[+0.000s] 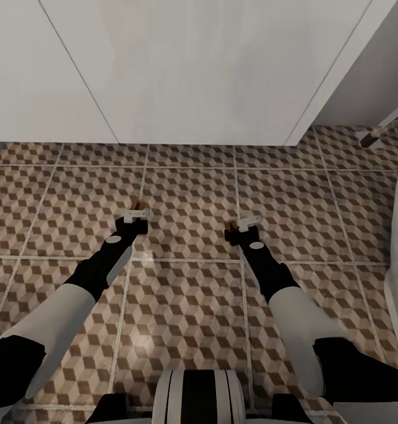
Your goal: Take the four mousetraps from the cabinet in the bathroom and place them on the bathroom floor. Make sure all four end up on the same floor surface, and ensure that at least two of them are either under or directly next to the same bathroom sink.
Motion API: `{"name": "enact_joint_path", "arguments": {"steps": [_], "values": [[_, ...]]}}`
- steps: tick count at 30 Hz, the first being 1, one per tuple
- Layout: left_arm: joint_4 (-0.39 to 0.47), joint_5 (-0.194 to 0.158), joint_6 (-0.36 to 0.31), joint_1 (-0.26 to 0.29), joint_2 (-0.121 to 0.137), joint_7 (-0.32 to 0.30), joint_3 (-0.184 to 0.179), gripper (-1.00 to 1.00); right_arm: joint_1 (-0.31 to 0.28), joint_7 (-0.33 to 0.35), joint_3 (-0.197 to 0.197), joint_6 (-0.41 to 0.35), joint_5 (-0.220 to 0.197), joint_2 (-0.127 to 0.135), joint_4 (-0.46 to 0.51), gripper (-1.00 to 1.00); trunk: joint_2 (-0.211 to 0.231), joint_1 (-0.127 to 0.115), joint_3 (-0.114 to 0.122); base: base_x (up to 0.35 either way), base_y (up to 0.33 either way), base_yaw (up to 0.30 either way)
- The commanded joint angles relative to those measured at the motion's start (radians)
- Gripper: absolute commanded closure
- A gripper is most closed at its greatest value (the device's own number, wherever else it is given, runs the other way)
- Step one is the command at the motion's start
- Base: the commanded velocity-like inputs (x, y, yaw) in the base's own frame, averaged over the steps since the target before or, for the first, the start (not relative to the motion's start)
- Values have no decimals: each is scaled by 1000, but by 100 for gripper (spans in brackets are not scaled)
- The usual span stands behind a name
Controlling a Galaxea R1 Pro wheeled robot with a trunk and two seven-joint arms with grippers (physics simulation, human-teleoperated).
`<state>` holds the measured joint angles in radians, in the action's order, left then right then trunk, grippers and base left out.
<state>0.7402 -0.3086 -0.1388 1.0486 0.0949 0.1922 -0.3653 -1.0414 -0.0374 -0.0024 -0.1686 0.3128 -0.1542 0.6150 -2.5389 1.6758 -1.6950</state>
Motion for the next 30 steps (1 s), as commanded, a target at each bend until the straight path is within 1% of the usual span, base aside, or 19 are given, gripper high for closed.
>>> {"name": "enact_joint_path", "arguments": {"steps": [1,8,14,19,21,24,30], "values": [[2,-9,-4,1,2,10,-7,100,0,-1,0,-6,6,-1,2,100,-1,0,-5,0,0,0],[3,-9,-4,1,0,10,-8,100,0,-3,-3,-6,8,-3,0,100,-2,3,-32,0,0,0],[5,-9,-4,1,-1,10,-9,100,-5,-9,-4,-9,10,-10,9,100,-4,6,-55,0,0,0],[16,-9,-4,1,-1,10,-9,100,-76,-10,-3,-14,10,-14,11,100,-5,8,-74,0,0,0],[20,-9,-4,1,-1,10,-9,100,-103,-11,-2,-22,11,-20,11,100,-5,9,-82,0,0,0],[22,-9,-4,1,-1,10,-9,100,-118,-15,-2,-35,11,-20,11,100,-6,11,-93,0,0,0],[34,-9,-4,1,-1,10,-9,100,-170,-32,-1,-64,11,-20,4,100,-7,13,-117,0,0,0]]}}
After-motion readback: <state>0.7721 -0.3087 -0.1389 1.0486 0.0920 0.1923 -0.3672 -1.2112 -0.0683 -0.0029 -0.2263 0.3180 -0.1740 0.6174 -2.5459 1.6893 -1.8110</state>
